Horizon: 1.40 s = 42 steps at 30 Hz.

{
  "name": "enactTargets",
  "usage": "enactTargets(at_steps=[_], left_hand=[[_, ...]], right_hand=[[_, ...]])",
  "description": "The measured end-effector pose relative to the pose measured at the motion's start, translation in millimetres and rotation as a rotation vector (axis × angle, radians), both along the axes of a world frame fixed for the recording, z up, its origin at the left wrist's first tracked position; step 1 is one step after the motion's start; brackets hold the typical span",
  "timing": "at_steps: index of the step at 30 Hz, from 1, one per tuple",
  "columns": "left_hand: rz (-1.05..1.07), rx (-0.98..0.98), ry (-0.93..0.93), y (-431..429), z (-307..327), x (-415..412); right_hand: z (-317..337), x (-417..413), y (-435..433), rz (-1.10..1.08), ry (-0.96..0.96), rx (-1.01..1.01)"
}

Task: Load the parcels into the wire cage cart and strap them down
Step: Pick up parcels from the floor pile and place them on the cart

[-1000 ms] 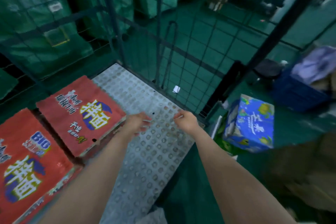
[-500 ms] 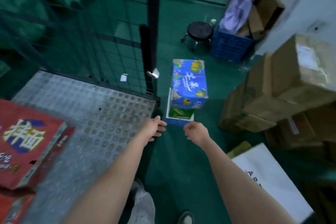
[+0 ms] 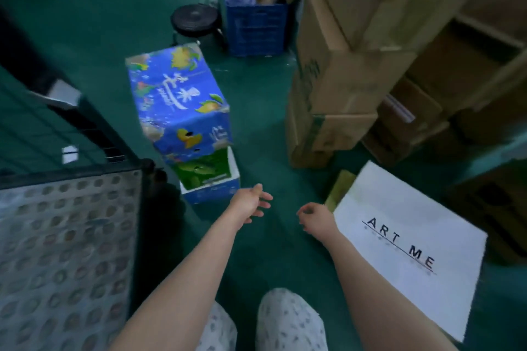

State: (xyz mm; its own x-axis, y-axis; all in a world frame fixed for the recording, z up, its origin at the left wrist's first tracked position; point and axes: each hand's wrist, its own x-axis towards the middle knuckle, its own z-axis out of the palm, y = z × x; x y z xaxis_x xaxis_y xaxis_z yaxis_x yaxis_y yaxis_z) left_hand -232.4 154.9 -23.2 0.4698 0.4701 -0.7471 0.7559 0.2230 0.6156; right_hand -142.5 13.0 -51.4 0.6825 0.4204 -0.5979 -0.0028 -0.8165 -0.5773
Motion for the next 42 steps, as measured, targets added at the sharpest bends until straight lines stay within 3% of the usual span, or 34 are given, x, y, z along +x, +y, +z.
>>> enactTargets(at_steps=[5, 10, 15, 21, 25, 28, 32, 42], left_hand=[[-0.099, 0.037, -0.019, -6, -113, 49], [-0.207, 0.047, 0.022, -25, -181, 89], [-0.395, 0.021, 0.065, -72, -247, 129], [-0.504, 0.047, 0.078, -138, -286, 164], [-0.325, -0.045, -0.03, -153, -308, 171], [-0.179, -0.166, 0.039, -153, -318, 160], [-0.175, -0.114, 0.071, -155, -320, 155], [-0.328, -0.083, 0.061, -123, -286, 135]], right_hand=[[-113, 48, -24, -0.103, -0.081, -0.086], [-183, 89, -37, -0.178, -0.108, -0.087], [-246, 104, -65, -0.09, -0.015, -0.076], [-238, 119, -87, -0.082, 0.195, 0.14], [-240, 125, -102, -0.164, 0.317, 0.266], [-245, 120, -102, -0.199, 0.318, 0.291], [-249, 111, -97, -0.163, 0.232, 0.251], [-220, 89, -86, 0.354, -0.183, 0.04]])
